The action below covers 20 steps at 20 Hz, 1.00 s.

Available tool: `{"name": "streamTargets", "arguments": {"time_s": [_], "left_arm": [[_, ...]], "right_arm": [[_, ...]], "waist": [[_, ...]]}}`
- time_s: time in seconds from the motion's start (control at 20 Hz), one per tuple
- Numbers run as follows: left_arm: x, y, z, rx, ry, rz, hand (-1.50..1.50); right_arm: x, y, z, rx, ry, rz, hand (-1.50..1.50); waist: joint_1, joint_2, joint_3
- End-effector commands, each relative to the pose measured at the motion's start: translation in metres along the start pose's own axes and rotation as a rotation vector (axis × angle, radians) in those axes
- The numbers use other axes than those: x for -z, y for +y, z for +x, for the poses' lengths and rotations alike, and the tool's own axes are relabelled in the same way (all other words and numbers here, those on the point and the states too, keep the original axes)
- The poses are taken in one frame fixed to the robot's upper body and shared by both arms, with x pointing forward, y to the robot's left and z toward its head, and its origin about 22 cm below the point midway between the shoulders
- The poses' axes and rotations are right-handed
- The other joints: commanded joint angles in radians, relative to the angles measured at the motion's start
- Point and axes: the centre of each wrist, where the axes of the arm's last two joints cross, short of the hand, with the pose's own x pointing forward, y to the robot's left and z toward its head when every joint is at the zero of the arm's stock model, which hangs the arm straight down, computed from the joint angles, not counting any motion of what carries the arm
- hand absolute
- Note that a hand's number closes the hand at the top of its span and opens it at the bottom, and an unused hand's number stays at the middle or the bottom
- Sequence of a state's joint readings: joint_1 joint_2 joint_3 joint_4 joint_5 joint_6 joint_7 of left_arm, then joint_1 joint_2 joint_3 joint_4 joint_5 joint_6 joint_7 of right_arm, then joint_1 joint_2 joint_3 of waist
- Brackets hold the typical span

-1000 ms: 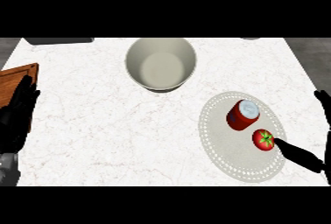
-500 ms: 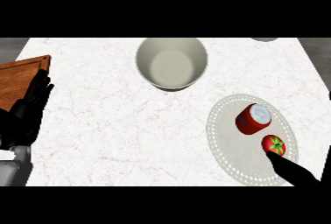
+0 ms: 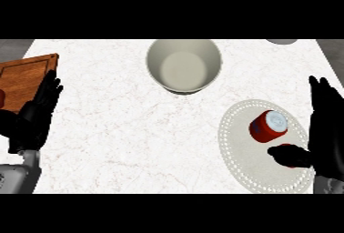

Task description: Pick the can from the placemat and place it in the bowl

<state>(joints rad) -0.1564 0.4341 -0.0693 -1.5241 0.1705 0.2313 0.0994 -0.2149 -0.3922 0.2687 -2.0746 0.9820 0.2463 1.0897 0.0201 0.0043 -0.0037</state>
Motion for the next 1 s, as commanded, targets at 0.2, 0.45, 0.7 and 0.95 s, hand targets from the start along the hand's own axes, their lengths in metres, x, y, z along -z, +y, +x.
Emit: {"name": "streamTargets", "arguments": {"time_s": [0.2,0.45,0.7,0.95], "left_arm": [[0.000,0.004,-0.003,0.006,0.000,0.015,0.00],[-0.002,-0.002,0.000,0.005,0.005,-0.003,0.00],[0.007,-0.005,0.000,-0.002,-0.001,0.017,0.00],[0.006,0.006,0.007,0.013,0.011,0.028,0.00]], "right_arm": [[0.036,0.009,0.022,-0.120,0.158,0.301,-1.50],[0.063,0.028,0.021,-0.231,0.228,0.432,-1.50],[0.074,0.048,0.014,-0.249,0.276,0.522,-1.50],[0.070,0.053,0.032,-0.329,0.227,0.415,-1.50]], "waist": [[-0.005,-0.004,0.002],[0.000,-0.002,0.001],[-0.019,-0.002,0.002],[-0.015,-0.005,0.003]]}}
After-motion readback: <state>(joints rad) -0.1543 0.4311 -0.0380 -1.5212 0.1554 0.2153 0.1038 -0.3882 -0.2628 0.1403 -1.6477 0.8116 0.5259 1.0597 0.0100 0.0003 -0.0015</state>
